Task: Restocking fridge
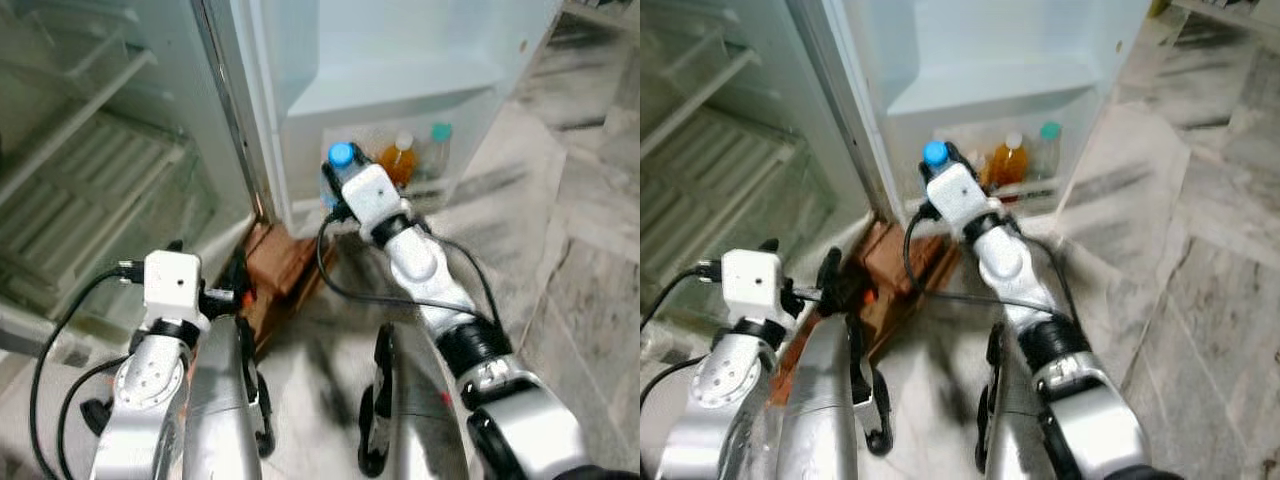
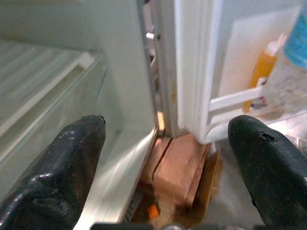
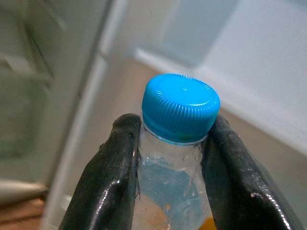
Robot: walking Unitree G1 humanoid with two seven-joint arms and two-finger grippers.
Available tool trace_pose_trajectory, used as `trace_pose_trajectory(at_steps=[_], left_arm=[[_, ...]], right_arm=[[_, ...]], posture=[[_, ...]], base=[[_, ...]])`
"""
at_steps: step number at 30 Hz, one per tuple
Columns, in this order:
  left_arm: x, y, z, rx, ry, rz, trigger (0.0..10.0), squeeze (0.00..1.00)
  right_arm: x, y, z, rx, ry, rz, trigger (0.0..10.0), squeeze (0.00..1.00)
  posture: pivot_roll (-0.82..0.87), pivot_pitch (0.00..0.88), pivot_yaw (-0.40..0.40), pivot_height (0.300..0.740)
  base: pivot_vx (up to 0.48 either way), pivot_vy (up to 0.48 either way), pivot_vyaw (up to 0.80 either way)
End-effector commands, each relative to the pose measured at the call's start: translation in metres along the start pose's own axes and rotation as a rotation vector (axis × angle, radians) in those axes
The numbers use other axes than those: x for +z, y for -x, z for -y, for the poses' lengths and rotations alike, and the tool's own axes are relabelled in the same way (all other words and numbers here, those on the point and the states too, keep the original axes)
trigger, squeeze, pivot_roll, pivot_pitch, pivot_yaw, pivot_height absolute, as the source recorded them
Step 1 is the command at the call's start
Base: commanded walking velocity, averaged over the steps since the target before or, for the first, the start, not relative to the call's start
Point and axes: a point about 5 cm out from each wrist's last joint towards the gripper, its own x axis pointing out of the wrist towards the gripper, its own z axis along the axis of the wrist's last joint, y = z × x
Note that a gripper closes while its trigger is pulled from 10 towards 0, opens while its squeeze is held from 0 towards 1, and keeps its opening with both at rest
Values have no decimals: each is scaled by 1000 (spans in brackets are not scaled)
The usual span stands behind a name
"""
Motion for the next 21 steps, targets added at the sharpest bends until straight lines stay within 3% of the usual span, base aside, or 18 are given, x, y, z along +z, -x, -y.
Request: trace_pose_trajectory(at_steps=[1,6,10,17,21], left_arm=[[-2,8,-6,28,0,-32,10000,0],[0,28,-6,39,6,-81,10000,0],[6,36,-3,33,15,-96,10000,0],[11,42,-4,37,23,-113,10000,0],[14,41,-2,43,26,-119,10000,0]], right_arm=[[1,-2,-5,15,59,32,10000,0],[4,-10,-15,63,196,80,10000,0],[10,-19,-19,59,225,113,10000,0],[57,-47,1,-82,169,290,10000,0],[83,-54,17,-157,231,432,10000,0]], posture=[[111,379,21,556],[146,415,18,556],[177,443,23,556],[177,470,25,556],[184,484,27,556]], base=[[0,0,0],[0,0,0],[0,0,0],[0,0,0],[0,0,0]])
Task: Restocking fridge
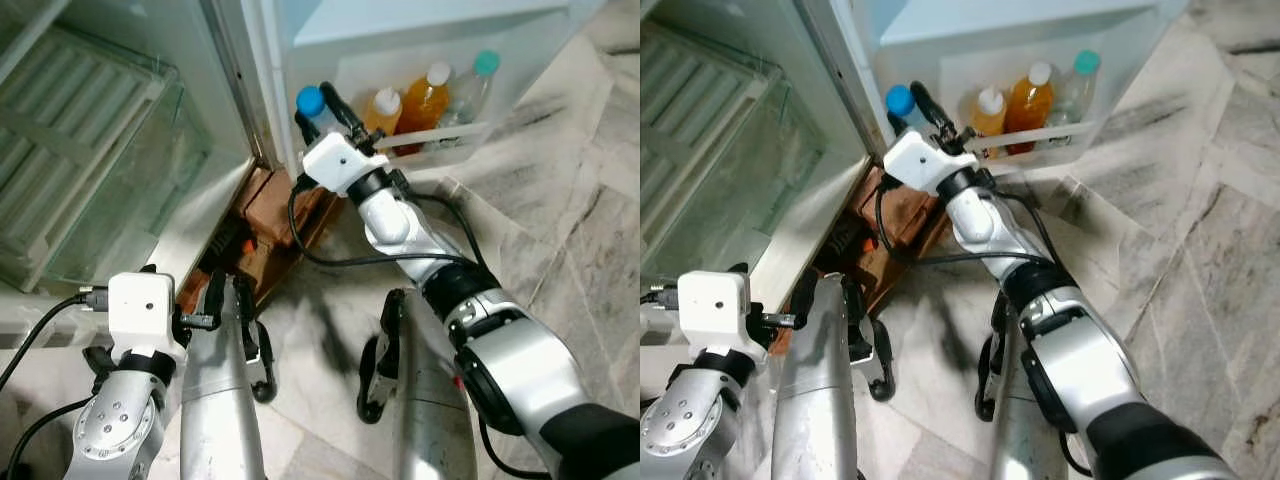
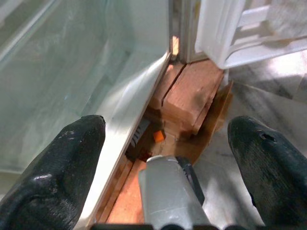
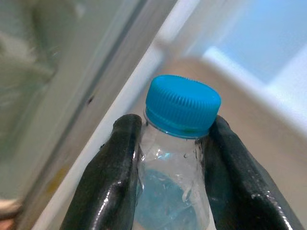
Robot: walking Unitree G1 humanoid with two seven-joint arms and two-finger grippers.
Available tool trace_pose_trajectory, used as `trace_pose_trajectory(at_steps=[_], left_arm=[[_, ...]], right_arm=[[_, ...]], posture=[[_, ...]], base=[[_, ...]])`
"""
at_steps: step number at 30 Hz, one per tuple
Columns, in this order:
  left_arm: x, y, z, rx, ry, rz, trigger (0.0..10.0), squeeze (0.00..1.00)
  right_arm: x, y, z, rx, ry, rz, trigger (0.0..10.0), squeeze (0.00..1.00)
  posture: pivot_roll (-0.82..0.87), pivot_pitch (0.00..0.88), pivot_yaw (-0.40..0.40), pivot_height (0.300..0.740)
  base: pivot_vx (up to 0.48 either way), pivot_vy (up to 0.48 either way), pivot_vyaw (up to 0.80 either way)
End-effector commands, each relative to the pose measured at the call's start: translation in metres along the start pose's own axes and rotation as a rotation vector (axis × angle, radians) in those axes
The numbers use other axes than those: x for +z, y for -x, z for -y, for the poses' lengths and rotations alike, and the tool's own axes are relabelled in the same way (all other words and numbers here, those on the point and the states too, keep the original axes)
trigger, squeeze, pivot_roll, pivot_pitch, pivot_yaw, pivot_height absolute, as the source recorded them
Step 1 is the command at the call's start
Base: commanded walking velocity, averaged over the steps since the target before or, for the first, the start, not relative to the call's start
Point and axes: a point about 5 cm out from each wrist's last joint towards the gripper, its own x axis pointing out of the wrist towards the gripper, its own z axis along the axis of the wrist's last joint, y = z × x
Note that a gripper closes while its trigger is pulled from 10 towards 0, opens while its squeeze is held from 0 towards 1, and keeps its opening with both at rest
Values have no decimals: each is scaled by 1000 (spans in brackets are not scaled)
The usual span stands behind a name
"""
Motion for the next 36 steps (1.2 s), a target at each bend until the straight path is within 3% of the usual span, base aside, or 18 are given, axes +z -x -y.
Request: trace_pose_trajectory(at_steps=[1,7,13,14,15,16,22,36], left_arm=[[0,5,0,7,3,-19,10000,0],[1,6,-3,19,-1,-30,10000,0],[0,7,-4,26,-3,-40,10000,0],[1,7,-3,23,-3,-39,10000,0],[2,4,1,15,-2,-35,10000,0],[2,4,1,14,-1,-34,10000,0],[5,2,0,10,-9,-24,10000,0],[6,8,0,16,-19,-32,10000,0]], right_arm=[[27,-16,15,-71,24,175,10000,0],[22,-15,14,-37,143,194,10000,0],[30,-21,19,-87,151,240,10000,0],[28,-19,16,-79,157,233,10000,0],[14,-8,1,-23,183,169,10000,0],[8,-4,-4,-1,195,138,10000,0],[-11,12,-27,84,202,-3,10000,0],[-2,5,-33,54,176,8,10000,0]], posture=[[184,482,27,556],[191,496,33,556],[190,488,36,556],[190,488,36,556],[200,490,37,556],[200,490,37,556],[230,482,35,556],[246,488,41,556]], base=[[0,0,0],[0,0,0],[0,0,0],[0,0,0],[0,0,0],[0,0,0],[0,0,0],[0,0,0]])
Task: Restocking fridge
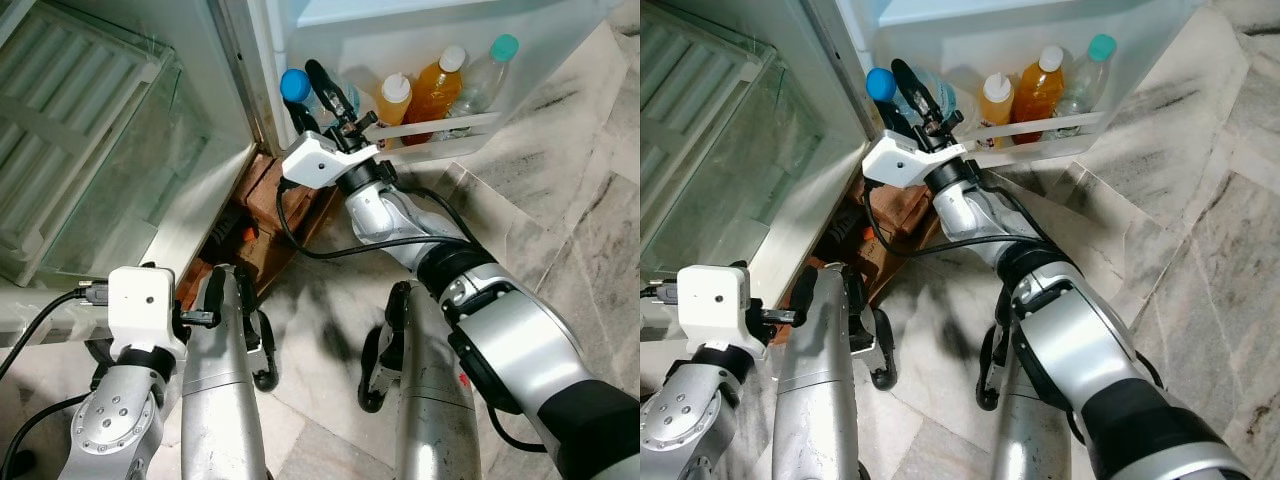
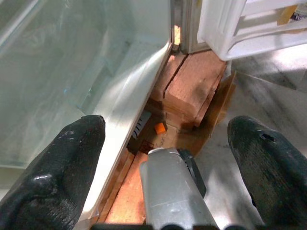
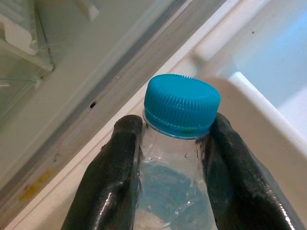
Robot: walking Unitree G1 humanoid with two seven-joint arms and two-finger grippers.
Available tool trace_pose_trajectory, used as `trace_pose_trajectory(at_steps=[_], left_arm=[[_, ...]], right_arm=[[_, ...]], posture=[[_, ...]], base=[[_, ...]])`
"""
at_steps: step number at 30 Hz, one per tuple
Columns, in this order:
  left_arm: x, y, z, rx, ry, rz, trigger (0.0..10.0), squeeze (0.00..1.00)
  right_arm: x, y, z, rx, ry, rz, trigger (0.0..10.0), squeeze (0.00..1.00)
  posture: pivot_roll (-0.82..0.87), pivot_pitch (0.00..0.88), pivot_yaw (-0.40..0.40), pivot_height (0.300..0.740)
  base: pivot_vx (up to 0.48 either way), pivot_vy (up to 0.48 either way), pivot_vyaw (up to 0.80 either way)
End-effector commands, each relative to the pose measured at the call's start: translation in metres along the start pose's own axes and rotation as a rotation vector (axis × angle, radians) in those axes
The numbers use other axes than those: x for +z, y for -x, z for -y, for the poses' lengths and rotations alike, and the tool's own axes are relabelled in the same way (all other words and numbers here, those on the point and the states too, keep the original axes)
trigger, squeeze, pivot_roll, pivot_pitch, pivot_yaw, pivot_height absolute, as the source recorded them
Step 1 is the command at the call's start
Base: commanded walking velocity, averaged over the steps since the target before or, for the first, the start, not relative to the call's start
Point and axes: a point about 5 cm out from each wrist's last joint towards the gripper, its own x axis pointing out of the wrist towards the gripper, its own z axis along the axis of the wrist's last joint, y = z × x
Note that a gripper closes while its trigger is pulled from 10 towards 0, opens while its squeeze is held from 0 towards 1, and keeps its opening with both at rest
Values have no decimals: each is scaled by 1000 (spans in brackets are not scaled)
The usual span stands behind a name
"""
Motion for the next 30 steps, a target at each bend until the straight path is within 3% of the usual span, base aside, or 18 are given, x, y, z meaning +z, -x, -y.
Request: trace_pose_trajectory(at_steps=[1,8,13,18,19,22,24,25,30], left_arm=[[-2,8,-1,11,-7,-24,10000,0],[-5,21,-1,14,-9,-62,10000,0],[-3,26,2,11,-3,-70,10000,0],[-3,26,0,28,0,-70,10000,0],[-4,26,1,33,0,-73,10000,0],[-4,29,2,39,0,-76,10000,0],[-4,31,2,43,-2,-78,10000,0],[-4,33,1,50,-6,-82,10000,0],[-4,33,-1,67,-14,-78,10000,0]], right_arm=[[-3,11,-17,70,-11,-47,10000,0],[10,-11,-7,-15,-41,-19,10000,0],[11,-25,6,-72,-112,-74,10000,0],[8,-28,11,-84,-195,-135,10000,0],[3,-24,7,-72,-234,-190,10000,0],[-3,-17,0,-53,-220,-223,10000,0],[2,-19,0,-56,-214,-181,10000,0],[11,-24,3,-70,-180,-112,10000,0],[34,-42,21,-171,-185,48,10000,0]], posture=[[249,491,43,556],[271,521,46,556],[266,523,33,556],[264,530,20,556],[266,539,14,556],[275,545,11,556],[285,542,10,556],[289,539,14,556],[278,546,7,556]], base=[[0,0,0],[0,0,0],[0,0,0],[0,0,0],[0,0,0],[0,0,0],[0,0,0],[0,0,0],[0,0,0]])
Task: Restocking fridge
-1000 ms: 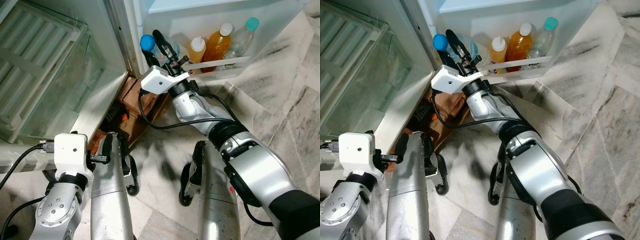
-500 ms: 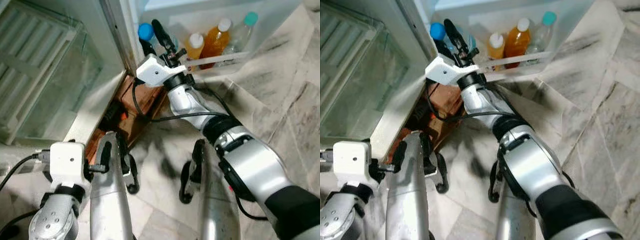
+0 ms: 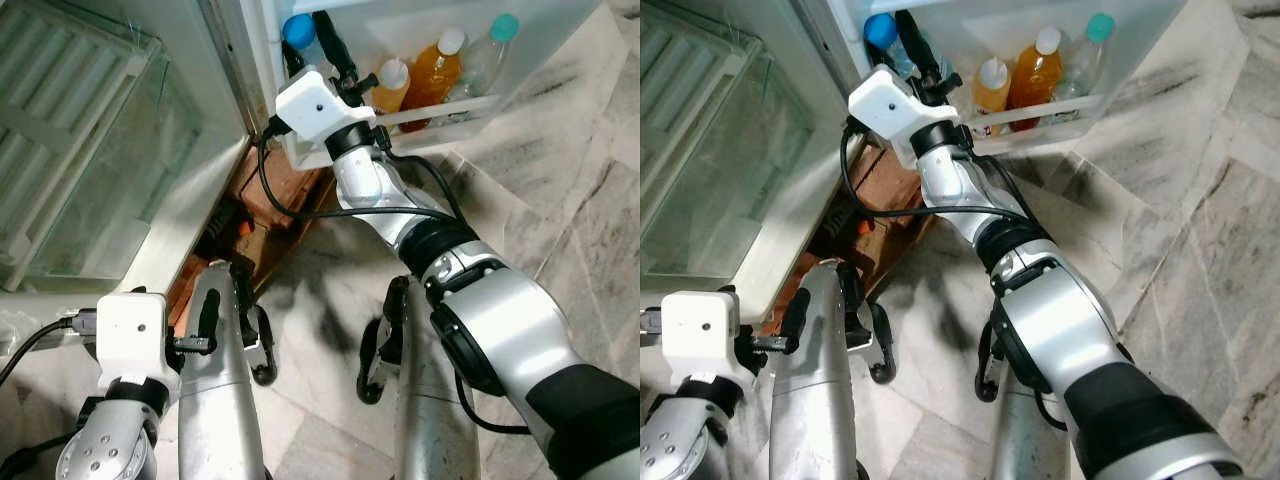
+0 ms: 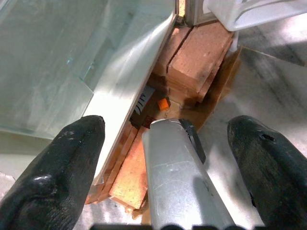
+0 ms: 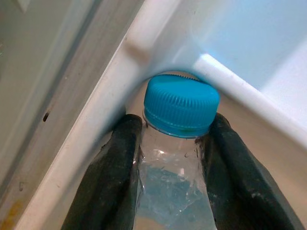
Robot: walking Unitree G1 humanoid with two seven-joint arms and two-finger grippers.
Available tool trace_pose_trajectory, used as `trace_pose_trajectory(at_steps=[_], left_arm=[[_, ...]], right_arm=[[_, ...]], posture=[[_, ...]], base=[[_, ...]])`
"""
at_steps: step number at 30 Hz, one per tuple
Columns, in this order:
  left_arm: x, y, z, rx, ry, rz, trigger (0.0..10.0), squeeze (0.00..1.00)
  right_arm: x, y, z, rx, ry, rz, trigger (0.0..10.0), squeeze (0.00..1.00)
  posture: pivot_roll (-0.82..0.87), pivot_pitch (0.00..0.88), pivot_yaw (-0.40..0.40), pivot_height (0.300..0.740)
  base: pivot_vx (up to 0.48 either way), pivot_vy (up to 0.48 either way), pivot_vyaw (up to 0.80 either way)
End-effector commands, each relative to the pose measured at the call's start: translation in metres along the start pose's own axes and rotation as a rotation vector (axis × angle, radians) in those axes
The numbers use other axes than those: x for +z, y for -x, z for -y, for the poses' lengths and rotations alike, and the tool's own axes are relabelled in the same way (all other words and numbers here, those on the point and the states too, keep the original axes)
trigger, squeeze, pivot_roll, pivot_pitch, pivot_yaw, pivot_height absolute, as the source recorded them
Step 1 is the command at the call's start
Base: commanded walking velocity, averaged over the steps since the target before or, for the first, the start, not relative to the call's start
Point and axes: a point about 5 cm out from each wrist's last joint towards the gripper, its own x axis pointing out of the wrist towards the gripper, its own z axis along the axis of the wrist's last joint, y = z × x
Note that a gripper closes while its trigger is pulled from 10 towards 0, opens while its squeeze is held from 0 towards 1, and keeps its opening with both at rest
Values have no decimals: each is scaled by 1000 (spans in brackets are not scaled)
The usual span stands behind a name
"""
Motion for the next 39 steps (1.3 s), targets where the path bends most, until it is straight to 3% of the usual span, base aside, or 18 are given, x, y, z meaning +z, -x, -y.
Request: trace_pose_trajectory(at_steps=[1,4,13,18,21,23,26,35,39], left_arm=[[1,3,-2,27,-20,0,10000,0],[3,3,-1,30,-14,6,10000,0],[2,11,-5,81,-19,-8,10000,0],[4,12,-6,87,-29,-5,10000,0],[4,11,-7,88,-34,-3,10000,0],[4,11,-6,87,-36,-3,10000,0],[3,11,-5,87,-35,-6,10000,0],[1,11,-5,86,-41,-10,10000,0],[0,9,-6,84,-44,-10,10000,0]], right_arm=[[24,-10,-1,-25,-32,133,10000,0],[31,-13,2,-35,-25,189,10000,0],[57,-3,-14,68,118,506,10000,0],[66,-7,-14,40,120,547,10000,0],[53,3,-25,79,133,487,10000,0],[25,23,-39,162,160,322,10000,0],[2,42,-48,221,149,156,10000,0],[-19,67,-57,255,97,-7,10000,0],[-30,76,-58,253,13,-138,10000,0]], posture=[[282,543,6,556],[292,541,8,556],[294,557,7,556],[295,562,15,556],[296,569,14,556],[301,566,13,556],[301,565,11,556],[306,563,11,556],[298,561,12,556]], base=[[0,0,0],[0,0,0],[0,0,0],[0,0,0],[0,0,0],[0,0,0],[0,0,0],[0,0,0],[0,0,0]])
